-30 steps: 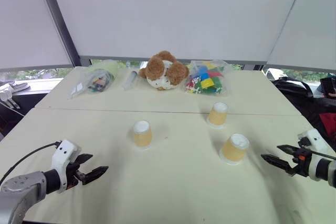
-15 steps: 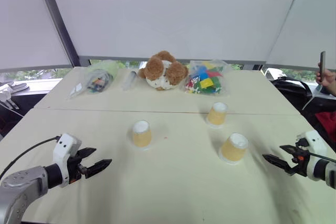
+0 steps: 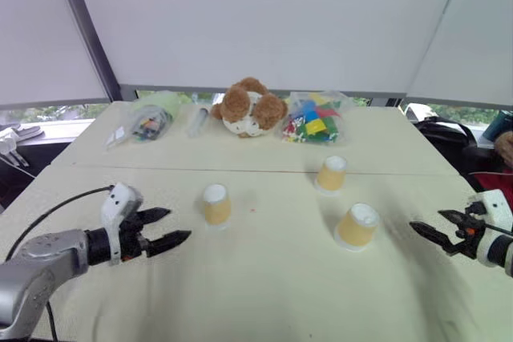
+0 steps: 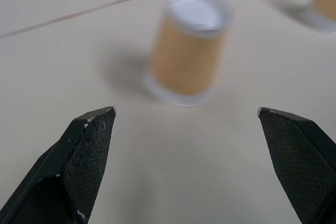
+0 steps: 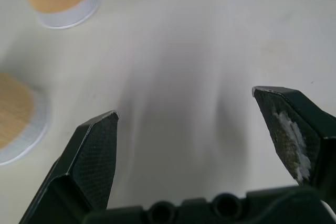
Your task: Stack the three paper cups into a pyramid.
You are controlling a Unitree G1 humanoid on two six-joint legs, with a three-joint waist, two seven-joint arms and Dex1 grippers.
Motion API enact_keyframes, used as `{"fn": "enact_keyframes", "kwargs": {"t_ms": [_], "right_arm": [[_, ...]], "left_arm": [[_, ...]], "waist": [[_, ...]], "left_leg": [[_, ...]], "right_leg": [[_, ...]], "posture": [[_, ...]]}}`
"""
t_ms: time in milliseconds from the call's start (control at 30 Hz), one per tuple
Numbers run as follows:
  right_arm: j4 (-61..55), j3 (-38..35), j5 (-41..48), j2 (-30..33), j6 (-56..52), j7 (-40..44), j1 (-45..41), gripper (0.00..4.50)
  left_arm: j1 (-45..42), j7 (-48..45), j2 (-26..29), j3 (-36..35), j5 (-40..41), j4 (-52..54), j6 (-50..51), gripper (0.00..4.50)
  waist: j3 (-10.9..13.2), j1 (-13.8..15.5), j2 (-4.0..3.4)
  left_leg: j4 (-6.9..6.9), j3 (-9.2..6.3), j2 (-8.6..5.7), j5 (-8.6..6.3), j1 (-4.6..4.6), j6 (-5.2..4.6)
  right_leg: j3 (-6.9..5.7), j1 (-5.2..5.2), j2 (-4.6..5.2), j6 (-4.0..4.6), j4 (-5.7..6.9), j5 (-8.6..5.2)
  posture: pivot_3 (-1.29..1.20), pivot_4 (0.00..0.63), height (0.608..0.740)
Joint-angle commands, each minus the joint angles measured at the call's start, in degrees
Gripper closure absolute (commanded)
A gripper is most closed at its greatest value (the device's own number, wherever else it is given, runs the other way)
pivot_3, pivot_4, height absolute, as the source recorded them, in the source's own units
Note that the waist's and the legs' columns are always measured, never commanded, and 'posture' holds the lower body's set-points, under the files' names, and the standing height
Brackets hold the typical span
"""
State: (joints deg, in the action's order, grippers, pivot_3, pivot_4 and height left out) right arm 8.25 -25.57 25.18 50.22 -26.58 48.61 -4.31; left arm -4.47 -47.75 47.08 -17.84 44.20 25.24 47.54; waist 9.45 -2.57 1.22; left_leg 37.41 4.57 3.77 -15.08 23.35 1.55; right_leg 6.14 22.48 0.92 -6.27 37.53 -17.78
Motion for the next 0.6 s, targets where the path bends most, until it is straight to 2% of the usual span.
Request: {"fn": "enact_keyframes", "kwargs": {"t_ms": [33,133,333,600], "right_arm": [[-9.8,0.9,4.4,-2.0,-3.9,0.3,0.1,0.05],[-12.0,2.1,4.7,-3.4,-5.3,-0.7,-0.7,0.05],[-11.0,3.7,6.5,-4.5,-7.6,-0.2,-3.5,0.05],[-8.6,2.6,4.0,-1.4,-5.8,0.8,-2.0,0.05]], "left_arm": [[-1.6,1.1,0.5,2.2,3.0,7.3,1.9,0.0],[-1.5,1.6,1.6,5.2,1.3,10.3,1.7,0.0],[-1.2,4.1,0.6,6.1,2.3,12.2,2.2,0.0],[-1.1,4.7,0.2,6.4,1.8,11.1,1.4,0.0]], "waist": [[0.0,-0.1,0.0],[0.0,0.0,-0.03],[0.0,0.2,-0.02],[0.0,0.2,-0.02]], "left_leg": [[0.0,-0.01,0.01,0.01,-0.02,0.01],[0.02,-0.05,-0.01,0.04,-0.1,0.07],[0.08,-0.04,-0.05,0.04,-0.04,0.07],[0.08,-0.02,-0.06,0.04,-0.03,0.07]], "right_leg": [[0.0,-0.01,-0.02,0.0,0.01,0.0],[0.0,-0.12,-0.07,0.02,0.03,0.01],[0.01,-0.08,-0.03,0.03,0.02,0.0],[0.01,-0.08,-0.03,0.03,0.02,0.0]], "posture": [[0.0,0.15,0.74],[0.0,0.15,0.74],[0.0,0.15,0.74],[0.0,0.15,0.74]]}}
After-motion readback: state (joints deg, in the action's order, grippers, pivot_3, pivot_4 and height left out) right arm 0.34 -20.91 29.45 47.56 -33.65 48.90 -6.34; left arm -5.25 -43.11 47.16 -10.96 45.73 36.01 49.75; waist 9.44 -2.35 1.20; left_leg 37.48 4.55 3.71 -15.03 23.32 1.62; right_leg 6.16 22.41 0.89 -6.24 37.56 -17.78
